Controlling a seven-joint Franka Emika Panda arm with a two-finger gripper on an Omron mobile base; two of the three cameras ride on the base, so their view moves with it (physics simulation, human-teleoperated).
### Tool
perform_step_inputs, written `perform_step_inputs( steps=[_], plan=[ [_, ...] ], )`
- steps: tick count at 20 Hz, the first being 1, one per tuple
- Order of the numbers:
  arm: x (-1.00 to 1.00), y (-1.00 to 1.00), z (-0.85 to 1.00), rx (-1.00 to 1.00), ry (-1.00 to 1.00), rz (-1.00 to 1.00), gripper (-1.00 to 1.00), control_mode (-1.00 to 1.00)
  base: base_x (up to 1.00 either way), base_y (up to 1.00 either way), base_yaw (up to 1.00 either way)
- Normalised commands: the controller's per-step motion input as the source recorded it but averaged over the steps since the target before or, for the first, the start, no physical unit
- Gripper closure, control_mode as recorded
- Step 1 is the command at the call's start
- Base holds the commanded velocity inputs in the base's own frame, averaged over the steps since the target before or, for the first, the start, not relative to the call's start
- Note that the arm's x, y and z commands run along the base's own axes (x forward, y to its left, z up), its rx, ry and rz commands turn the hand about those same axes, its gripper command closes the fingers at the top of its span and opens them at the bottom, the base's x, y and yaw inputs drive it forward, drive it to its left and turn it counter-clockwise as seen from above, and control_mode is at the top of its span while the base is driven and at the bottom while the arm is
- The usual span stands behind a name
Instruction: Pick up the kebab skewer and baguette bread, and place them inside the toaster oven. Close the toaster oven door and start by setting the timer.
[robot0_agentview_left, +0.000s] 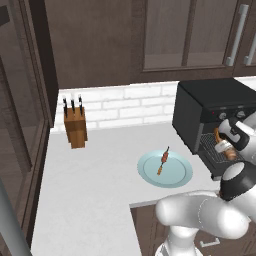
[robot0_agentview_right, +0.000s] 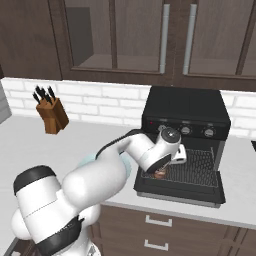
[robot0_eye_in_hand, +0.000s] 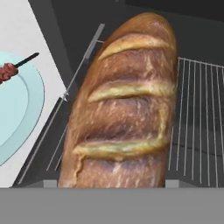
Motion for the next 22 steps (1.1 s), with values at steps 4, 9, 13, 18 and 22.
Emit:
perform_step_inputs(
  steps=[4,9,13,18,22],
  plan=[
    [0.01,-0.18,-0.16,0.00,0.00,-0.01,1.00,-1.00,0.00,0.00,0.00],
    [0.00,-0.11,-0.10,0.00,0.00,-0.01,1.00,-1.00,0.00,0.00,0.00],
    [-0.03,-0.04,-0.24,0.00,0.00,-0.01,1.00,-1.00,0.00,0.00,0.00],
    [0.00,0.00,-0.13,0.00,0.00,-0.02,-1.00,-1.00,0.00,0.00,0.00],
    [0.03,0.00,0.00,0.00,0.00,-0.01,-1.00,-1.00,0.00,0.00,0.00]
  ],
)
